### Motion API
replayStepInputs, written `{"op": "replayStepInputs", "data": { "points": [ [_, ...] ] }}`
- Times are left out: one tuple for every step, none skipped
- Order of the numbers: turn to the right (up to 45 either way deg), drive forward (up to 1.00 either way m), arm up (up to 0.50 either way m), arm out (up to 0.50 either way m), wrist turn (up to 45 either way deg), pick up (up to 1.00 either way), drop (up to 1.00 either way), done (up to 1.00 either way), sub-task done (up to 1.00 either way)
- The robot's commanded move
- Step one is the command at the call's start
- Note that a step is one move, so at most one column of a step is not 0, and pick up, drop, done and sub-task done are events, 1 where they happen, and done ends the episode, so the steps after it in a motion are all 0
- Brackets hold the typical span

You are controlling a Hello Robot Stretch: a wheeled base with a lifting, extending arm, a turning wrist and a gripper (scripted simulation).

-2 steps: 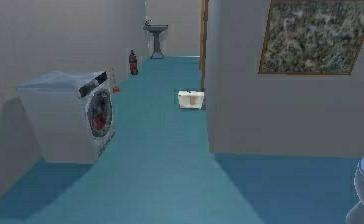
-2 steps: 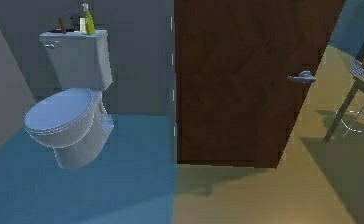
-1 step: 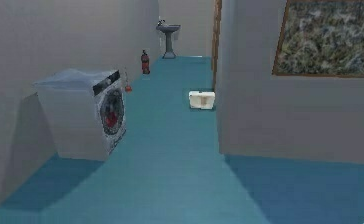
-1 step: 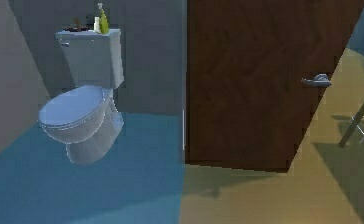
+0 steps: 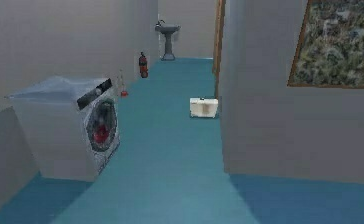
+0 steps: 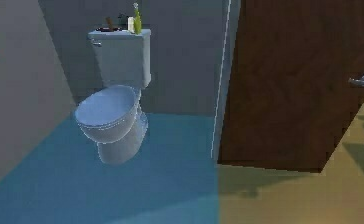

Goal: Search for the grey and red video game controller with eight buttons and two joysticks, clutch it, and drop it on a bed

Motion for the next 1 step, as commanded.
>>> {"op": "replayStepInputs", "data": {
  "points": [
    [0.0, 1.00, 0.00, 0.00, 0.0, 0.00, 0.00, 0.00, 0.00]
  ]
}}
